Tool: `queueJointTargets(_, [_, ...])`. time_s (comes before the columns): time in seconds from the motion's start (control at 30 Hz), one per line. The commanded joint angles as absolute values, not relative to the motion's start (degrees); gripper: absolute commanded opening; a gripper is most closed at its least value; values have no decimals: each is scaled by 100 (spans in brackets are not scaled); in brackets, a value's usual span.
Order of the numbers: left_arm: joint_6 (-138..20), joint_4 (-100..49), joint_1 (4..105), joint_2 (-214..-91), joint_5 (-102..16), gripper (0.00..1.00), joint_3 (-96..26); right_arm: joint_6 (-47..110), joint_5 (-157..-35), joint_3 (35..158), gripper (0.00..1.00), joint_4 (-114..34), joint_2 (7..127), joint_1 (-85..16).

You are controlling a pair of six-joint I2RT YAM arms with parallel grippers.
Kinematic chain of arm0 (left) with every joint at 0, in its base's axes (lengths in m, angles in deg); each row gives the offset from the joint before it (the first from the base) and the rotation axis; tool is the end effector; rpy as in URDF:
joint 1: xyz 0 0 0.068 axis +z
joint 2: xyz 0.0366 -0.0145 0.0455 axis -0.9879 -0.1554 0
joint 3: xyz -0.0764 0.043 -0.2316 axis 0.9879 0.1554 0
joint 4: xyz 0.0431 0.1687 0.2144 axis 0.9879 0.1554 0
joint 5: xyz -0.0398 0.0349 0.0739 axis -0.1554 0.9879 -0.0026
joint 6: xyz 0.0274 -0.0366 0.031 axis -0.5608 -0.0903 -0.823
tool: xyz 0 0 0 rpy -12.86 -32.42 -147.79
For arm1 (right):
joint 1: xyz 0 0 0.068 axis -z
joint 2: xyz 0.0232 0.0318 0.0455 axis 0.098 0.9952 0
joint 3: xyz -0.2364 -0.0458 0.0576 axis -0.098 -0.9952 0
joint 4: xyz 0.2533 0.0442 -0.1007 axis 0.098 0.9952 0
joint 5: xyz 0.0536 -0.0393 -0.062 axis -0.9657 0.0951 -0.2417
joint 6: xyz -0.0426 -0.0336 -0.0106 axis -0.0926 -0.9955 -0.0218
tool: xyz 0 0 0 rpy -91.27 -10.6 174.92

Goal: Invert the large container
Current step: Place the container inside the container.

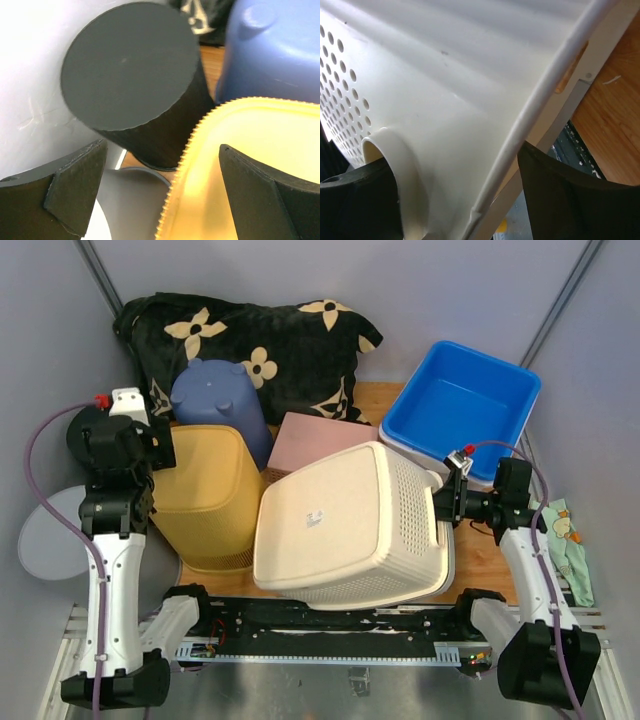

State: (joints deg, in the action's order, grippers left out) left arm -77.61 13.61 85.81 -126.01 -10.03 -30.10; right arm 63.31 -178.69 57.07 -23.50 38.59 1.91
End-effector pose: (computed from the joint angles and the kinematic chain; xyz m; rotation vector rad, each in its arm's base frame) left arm 0.1944 0.0319 0.3948 -0.2520 1.8980 0.5493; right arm 0.2069 0.0107 0.2441 -0.1715 2.0224 1.9818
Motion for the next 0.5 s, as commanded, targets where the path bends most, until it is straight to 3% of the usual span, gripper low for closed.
queueJointTargets(0.0, [-8252,2398,8605,-12773,-2603,99,-4403,3401,-17062,6441,76,66,4246,201])
queueJointTargets(0.07, [-8425,2891,8607,-13184,-3353,99,-5550,1214,-14733,7734,80,2052,4703,-352])
queueJointTargets(0.2, [-8559,3760,8605,-14090,-4543,99,-7805,1360,-14878,7780,81,1913,5101,-379])
queueJointTargets(0.47, [-8292,4011,8594,-15601,-4677,99,-10327,1594,-14369,7933,82,1716,5151,-378])
